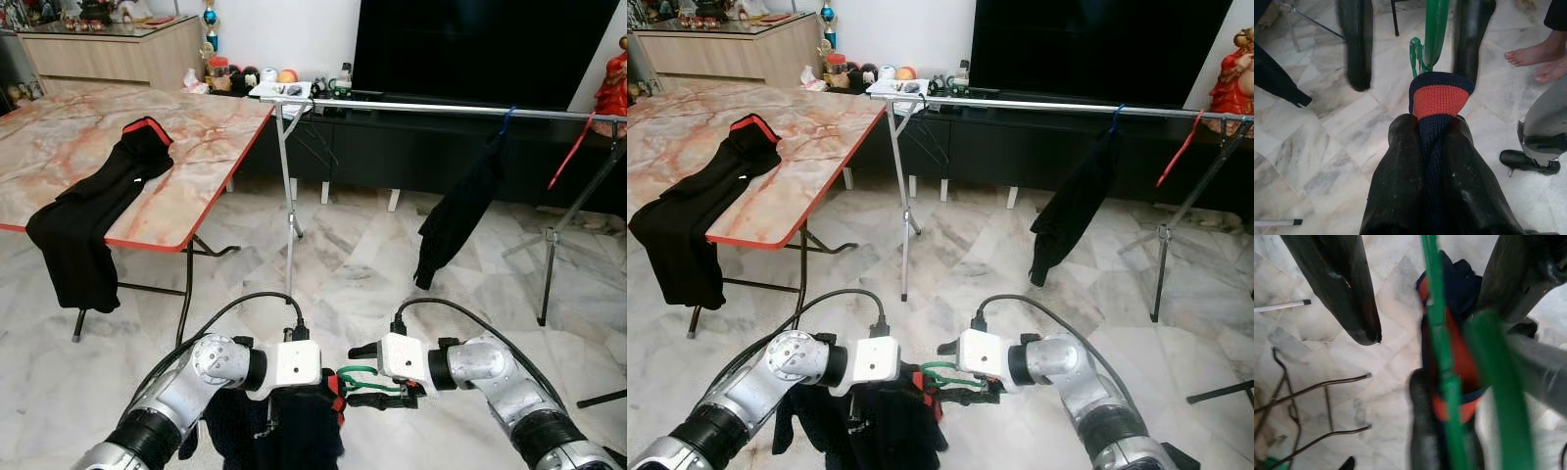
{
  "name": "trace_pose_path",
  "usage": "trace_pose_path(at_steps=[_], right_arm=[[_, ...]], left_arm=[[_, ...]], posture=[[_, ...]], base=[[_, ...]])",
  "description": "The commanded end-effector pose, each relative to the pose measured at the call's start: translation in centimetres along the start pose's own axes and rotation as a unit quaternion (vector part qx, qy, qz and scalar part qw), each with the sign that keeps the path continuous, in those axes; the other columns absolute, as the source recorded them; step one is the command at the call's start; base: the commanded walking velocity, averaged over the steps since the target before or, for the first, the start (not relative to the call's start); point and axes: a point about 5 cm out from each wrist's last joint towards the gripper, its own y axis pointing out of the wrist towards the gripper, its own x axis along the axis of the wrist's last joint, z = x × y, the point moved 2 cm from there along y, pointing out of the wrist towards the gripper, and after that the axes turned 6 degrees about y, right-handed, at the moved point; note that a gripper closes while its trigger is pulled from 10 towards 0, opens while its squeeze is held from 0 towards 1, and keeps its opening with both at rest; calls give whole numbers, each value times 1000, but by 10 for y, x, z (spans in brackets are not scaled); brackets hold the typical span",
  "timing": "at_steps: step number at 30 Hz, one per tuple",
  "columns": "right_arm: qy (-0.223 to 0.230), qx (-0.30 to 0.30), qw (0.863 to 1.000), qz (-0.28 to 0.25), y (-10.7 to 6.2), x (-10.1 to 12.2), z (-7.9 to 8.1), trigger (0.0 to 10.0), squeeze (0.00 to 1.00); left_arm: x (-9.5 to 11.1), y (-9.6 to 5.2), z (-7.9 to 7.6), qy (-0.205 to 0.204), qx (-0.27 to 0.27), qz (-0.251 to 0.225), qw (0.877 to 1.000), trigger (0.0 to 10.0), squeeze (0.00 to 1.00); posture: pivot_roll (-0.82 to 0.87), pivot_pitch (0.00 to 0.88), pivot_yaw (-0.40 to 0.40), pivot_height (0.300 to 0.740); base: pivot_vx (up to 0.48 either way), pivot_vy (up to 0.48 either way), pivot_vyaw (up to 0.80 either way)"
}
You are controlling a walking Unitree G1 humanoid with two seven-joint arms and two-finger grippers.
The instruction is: Hang hanger
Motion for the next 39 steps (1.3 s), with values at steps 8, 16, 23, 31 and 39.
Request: trace_pose_path(at_steps=[8,16,23,31,39], right_arm=[[-20,9,999,37,1,-10,3,10000,0],[-28,-16,998,56,4,-16,1,0,0],[-22,-29,999,38,7,-13,0,10000,0],[-15,-32,999,26,12,-13,4,10000,0],[-12,-25,999,22,14,-13,6,0,0]], left_arm=[[6,-3,7,10,4,-5,1000,10000,0],[8,-3,7,10,4,-7,1000,10000,0],[9,-2,7,11,5,-9,1000,10000,0],[12,-2,7,13,4,-13,1000,10000,0],[13,-1,6,16,-1,-13,1000,10000,0]], posture=[[109,13,-25,740],[114,13,-22,740],[113,12,-21,740],[115,1,-18,740],[114,0,-18,740]], base=[[0,0,0],[0,0,0],[0,0,0],[0,0,0],[0,0,0]])
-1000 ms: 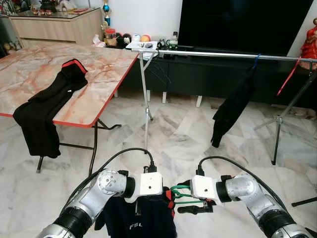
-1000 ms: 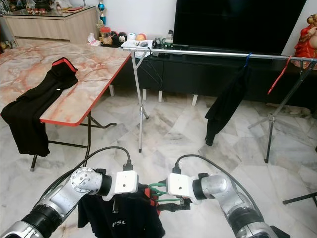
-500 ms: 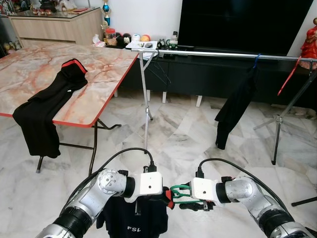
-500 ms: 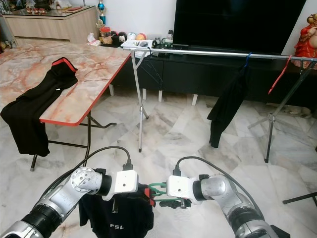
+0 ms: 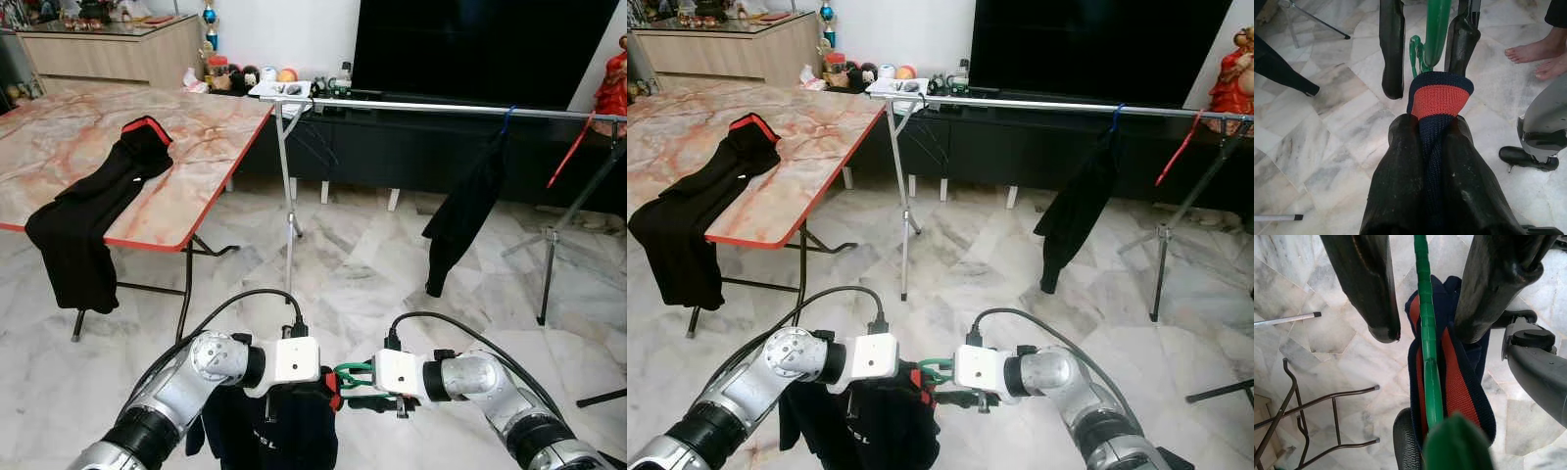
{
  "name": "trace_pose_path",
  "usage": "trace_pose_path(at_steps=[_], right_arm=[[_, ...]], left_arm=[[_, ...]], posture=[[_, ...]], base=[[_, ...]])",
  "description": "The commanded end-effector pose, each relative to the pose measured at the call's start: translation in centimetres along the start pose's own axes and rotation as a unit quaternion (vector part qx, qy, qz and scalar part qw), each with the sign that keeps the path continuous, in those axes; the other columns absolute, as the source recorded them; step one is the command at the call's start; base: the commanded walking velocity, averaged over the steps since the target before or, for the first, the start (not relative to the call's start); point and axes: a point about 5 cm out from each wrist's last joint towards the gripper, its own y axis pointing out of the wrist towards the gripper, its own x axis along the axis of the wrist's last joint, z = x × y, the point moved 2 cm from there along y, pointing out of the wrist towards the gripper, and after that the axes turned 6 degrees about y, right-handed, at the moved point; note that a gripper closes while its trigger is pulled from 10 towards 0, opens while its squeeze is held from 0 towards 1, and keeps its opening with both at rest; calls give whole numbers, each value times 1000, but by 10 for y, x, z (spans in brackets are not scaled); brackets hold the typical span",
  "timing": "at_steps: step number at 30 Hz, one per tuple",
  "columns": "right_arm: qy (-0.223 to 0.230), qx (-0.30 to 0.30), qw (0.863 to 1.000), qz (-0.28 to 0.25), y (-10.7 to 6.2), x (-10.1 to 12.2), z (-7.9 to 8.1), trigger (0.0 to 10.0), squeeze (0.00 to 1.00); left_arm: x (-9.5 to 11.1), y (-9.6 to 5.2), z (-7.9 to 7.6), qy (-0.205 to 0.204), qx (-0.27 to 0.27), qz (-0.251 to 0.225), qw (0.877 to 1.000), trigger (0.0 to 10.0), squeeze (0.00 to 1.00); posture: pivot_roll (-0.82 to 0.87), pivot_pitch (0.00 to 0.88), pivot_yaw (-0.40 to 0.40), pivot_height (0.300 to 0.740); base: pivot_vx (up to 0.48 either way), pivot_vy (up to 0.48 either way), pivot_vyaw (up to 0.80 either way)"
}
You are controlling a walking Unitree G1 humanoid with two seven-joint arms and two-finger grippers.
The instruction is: Hang hanger
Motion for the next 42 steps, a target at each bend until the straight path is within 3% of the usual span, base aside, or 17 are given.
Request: trace_pose_path(at_steps=[1,19,37,38,39,42], right_arm=[[2,7,1000,-6,4,1,3,0,0],[14,36,999,-11,8,0,12,0,0],[24,54,998,-15,11,-1,19,0,0],[24,53,998,-17,11,-1,19,0,0],[27,51,998,-19,12,-1,19,0,0],[28,50,998,-19,12,-1,19,0,0]], left_arm=[[11,2,3,18,1,-18,1000,10000,0],[20,2,2,26,-11,-27,999,10000,0],[25,1,1,9,-28,-31,999,10000,0],[26,1,1,7,-29,-34,999,10000,831],[26,0,0,5,-35,-32,999,10000,1000],[25,-1,0,5,-36,-29,999,10000,1000]], posture=[[114,0,-18,740],[118,0,-19,740],[117,0,-17,740],[117,0,-17,740],[117,0,-17,740],[118,0,-19,740]], base=[[0,0,0],[0,0,0],[0,0,0],[0,0,0],[0,0,0],[0,0,0]])
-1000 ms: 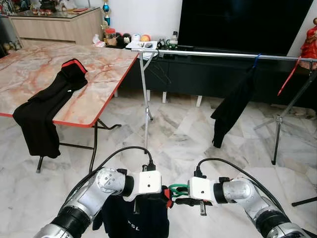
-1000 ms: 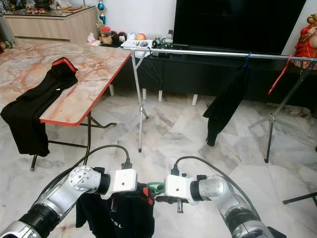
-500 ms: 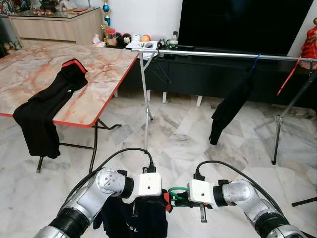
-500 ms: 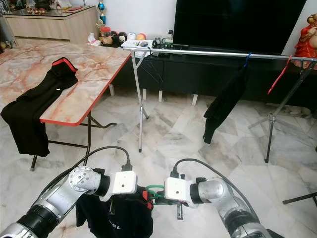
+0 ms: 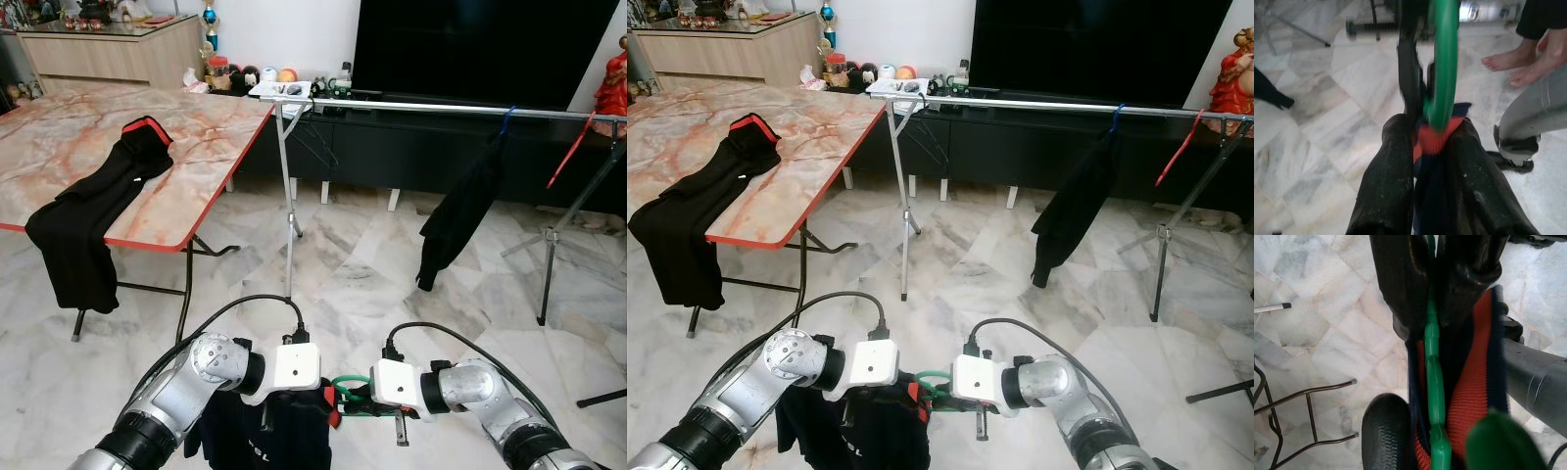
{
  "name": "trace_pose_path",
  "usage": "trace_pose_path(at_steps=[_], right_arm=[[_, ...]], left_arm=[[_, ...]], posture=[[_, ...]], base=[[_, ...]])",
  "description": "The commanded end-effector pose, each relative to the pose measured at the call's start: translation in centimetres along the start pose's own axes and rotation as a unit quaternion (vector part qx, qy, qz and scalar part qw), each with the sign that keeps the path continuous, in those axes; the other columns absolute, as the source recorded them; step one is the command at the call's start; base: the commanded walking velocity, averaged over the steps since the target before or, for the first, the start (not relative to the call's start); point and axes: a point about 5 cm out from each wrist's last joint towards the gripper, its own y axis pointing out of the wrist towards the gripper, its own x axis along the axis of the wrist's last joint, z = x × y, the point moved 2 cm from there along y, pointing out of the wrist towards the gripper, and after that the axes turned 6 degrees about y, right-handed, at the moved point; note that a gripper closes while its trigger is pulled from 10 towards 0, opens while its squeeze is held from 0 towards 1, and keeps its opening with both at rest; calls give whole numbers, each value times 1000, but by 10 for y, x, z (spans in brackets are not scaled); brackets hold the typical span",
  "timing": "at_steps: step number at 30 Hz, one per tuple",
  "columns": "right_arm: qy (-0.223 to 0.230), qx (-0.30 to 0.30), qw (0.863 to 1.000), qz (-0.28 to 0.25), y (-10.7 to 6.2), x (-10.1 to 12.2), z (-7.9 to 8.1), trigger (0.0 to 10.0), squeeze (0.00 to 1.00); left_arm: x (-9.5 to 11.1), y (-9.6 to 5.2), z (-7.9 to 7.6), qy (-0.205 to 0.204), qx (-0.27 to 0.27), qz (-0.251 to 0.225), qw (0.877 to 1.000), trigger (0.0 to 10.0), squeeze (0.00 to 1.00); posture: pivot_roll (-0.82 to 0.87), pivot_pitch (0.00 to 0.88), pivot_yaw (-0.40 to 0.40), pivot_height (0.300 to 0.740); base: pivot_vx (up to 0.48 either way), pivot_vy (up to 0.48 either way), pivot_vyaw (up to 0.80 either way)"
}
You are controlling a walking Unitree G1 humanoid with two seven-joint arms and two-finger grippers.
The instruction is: Hang hanger
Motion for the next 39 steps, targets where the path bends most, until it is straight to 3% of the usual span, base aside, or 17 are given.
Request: trace_pose_path(at_steps=[1,9,24,29,32,36,37,38,39], right_arm=[[-1,5,1000,-4,2,0,3,0,0],[9,2,1000,0,2,-6,7,0,0],[62,-73,995,-9,-7,-22,6,0,0],[95,-140,985,-31,-14,-25,-3,0,0],[123,-206,969,-53,-19,-23,-15,0,0],[151,-242,956,-72,-21,-20,-22,0,0],[156,-253,952,-74,-20,-19,-25,0,0],[157,-256,951,-74,-20,-19,-25,0,0],[155,-258,951,-71,-19,-18,-26,0,0]], left_arm=[[7,-3,6,11,4,-6,1000,10000,1000],[6,-5,4,7,-8,-2,1000,10000,1000],[-5,-29,17,0,31,33,999,10000,1000],[-11,-41,27,-6,76,43,996,10000,1000],[-15,-53,36,-20,138,40,989,10000,1000],[-20,-60,38,-24,191,35,981,10000,1000],[-24,-61,37,-26,218,36,975,10000,737],[-25,-61,36,-27,225,37,973,10000,737],[-28,-61,35,-27,237,44,970,10000,0]], posture=[[118,0,-19,740],[118,0,-19,740],[115,11,-22,740],[112,16,-22,740],[111,23,-23,740],[111,25,-23,740],[113,23,-23,740],[113,23,-23,740],[115,22,-24,740]], base=[[0,0,0],[0,0,0],[0,0,0],[0,0,0],[0,0,0],[0,0,0],[0,0,0],[0,0,0],[0,0,0]])
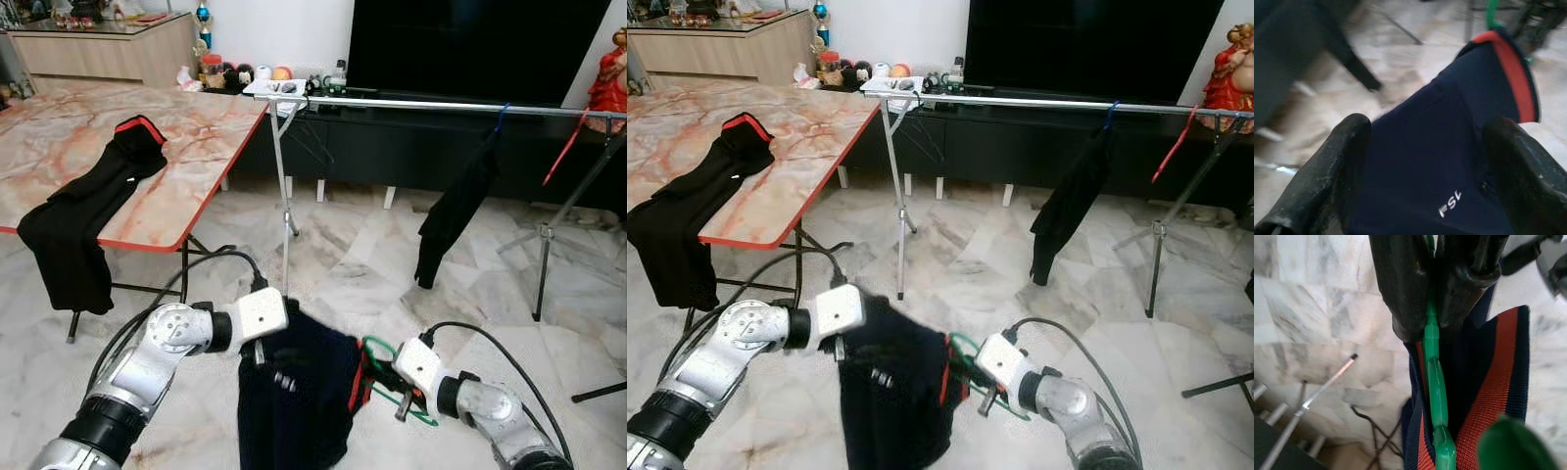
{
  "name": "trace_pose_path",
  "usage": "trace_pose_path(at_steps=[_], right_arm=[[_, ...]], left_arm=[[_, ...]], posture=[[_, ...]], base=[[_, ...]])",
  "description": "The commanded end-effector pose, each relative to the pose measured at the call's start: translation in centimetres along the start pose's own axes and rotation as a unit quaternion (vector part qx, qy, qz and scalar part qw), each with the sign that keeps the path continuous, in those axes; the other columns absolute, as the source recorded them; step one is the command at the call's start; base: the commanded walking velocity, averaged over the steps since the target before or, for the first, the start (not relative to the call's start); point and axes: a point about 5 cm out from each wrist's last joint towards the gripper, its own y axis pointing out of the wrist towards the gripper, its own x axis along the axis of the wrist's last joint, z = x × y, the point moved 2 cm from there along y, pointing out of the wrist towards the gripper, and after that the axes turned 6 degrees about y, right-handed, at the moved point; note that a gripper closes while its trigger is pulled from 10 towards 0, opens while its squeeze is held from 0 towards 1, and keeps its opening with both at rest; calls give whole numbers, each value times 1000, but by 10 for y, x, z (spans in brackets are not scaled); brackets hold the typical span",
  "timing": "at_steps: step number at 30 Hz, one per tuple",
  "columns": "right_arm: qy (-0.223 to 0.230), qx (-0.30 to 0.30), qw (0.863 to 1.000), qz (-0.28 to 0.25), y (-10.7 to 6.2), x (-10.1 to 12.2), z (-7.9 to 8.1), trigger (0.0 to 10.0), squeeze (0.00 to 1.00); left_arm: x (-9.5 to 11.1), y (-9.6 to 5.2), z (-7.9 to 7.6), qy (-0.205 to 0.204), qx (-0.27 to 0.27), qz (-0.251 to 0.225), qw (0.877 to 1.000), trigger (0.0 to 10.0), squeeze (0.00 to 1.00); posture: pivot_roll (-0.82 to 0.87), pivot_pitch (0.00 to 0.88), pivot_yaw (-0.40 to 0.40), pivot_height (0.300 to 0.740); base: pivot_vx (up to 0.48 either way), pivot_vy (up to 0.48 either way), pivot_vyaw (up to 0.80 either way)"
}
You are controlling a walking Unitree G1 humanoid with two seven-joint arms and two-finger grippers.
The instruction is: Hang hanger
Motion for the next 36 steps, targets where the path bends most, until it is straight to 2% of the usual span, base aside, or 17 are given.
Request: trace_pose_path(at_steps=[1,2,3,4,5,7,11,17,20,24,32,34,36], right_arm=[[-11,-21,1000,-18,4,14,-7,0,0],[-12,-23,1000,-17,5,14,-7,0,0],[-9,-23,999,-21,7,19,-7,0,0],[-8,-23,999,-22,8,20,-7,0,0],[-10,-16,1000,-25,10,24,-6,0,0],[-17,-9,999,-26,11,28,-6,0,0],[-44,9,999,-28,14,38,-4,0,0],[-51,17,997,-49,17,56,-7,0,0],[-55,23,996,-64,18,68,-7,0,0],[-62,29,995,-74,18,76,-5,0,0],[-64,32,994,-77,17,82,-5,0,0],[-63,35,994,-79,17,83,-3,0,0],[-62,36,994,-80,17,83,-3,0,0]], left_arm=[[-13,0,-7,-20,26,22,999,10000,0],[-15,1,-10,-28,28,24,999,10000,0],[-21,5,-22,-49,23,34,998,10000,0],[-22,6,-25,-53,23,37,998,10000,0],[-28,9,-35,-54,17,50,997,10000,0],[-32,12,-43,-54,15,60,997,10000,0],[-43,24,-53,-86,45,81,992,10000,0],[-44,33,-50,-125,96,79,984,10000,0],[-50,37,-48,-161,120,93,975,10000,0],[-57,40,-50,-183,132,110,968,10000,0],[-66,46,-57,-209,126,141,959,10000,0],[-72,45,-52,-219,160,162,949,10000,0],[-73,45,-50,-224,171,163,945,10000,0]], posture=[[115,22,-24,740],[115,22,-24,740],[112,20,-26,740],[112,20,-26,740],[112,20,-26,740],[112,20,-26,740],[101,12,-27,740],[96,7,-28,740],[94,0,-26,740],[93,0,-26,740],[93,0,-32,740],[91,0,-33,740],[91,3,-32,740]], base=[[0,0,0],[0,0,0],[0,0,0],[0,0,0],[0,0,0],[0,0,0],[0,0,0],[0,0,0],[0,0,0],[0,0,0],[0,0,0],[0,0,0],[0,0,0]])
